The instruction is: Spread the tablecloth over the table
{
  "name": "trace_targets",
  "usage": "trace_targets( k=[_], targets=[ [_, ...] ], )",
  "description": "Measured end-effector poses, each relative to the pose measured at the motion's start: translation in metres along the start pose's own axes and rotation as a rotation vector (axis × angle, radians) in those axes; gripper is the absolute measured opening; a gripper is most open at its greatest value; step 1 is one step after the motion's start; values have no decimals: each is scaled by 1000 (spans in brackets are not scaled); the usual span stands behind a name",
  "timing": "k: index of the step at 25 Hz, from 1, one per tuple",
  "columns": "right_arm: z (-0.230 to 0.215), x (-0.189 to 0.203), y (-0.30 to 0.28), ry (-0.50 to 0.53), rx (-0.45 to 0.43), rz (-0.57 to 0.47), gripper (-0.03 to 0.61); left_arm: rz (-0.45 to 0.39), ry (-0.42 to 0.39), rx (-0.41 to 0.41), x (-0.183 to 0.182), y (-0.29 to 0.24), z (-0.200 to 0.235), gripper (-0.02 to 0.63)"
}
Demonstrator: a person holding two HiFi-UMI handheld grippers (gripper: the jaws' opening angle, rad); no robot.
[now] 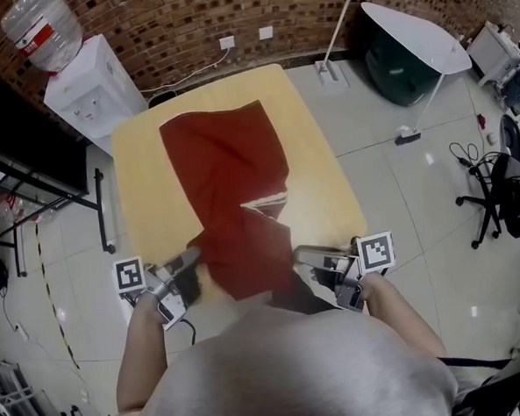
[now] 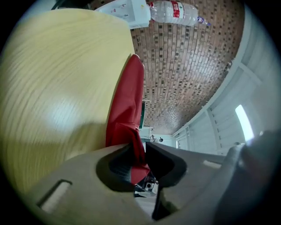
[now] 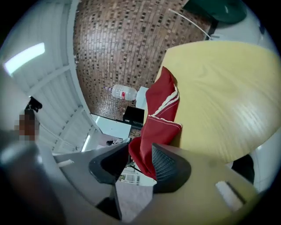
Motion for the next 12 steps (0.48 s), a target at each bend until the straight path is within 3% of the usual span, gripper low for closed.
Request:
trace_targets(
  k=[2,5,8,12],
  targets=[
    [-9,0,-5,-62,-39,41,189,11,-3,-1,-1,-1,0,28],
    [-26,-2,-7,-148,-40,53,200,15,-3,26,0,-2,-3,11],
    [-41,-8,-7,-183,9,65,199,3,-10,64,0,1,-6,11],
    [-52,-10,-15,-163,105,154,199,-8,-31,127,6,7,-12,11]
  ],
)
Point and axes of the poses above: the fingertips, and each gripper's own axes: y backward along the fingers, z to its left, x out of its underside, the point moved 3 cm from there along y, backward along the fingers, and after that the axes turned 13 degrees about z, right-handed, at the moved point
